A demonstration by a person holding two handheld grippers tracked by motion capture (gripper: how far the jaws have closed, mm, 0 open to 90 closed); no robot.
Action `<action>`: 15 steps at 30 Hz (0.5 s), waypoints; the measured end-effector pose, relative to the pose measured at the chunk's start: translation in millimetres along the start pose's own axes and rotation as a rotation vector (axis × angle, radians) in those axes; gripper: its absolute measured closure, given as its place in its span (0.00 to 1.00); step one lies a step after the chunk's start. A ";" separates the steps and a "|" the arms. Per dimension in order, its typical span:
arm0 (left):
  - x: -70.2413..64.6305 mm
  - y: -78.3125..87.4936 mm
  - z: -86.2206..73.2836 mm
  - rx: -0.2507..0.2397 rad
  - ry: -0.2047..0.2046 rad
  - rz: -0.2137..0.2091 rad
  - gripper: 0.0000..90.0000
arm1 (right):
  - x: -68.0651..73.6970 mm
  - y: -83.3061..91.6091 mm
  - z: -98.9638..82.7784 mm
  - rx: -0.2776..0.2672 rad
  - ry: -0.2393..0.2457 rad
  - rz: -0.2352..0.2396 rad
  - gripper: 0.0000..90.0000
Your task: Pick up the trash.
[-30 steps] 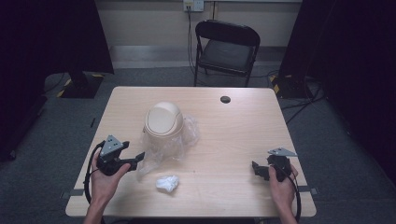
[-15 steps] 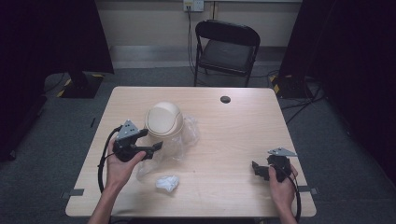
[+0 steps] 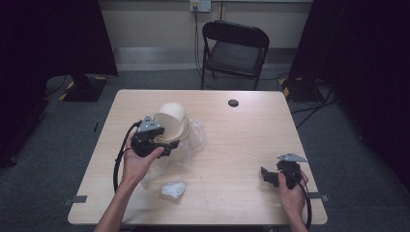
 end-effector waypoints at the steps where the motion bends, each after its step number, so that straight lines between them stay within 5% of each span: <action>1: -0.5 -3.0 0.4 0.011 -0.014 -0.005 0.25 | 0.1 0.1 0.0 0.000 -0.001 -0.001 0.13; 15: 1.2 -32.9 2.5 0.072 -0.024 -0.004 0.26 | 0.0 0.0 0.0 0.000 -0.001 -0.001 0.13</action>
Point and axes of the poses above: each handheld gripper's, and its own axes: y roughly backward along the jaws, z roughly out of its top, x roughly to its left, the point moved 3 cm from there along -y, roughly forward along the jaws, and after that the axes turned 13 degrees about z, right-handed, at the moved point
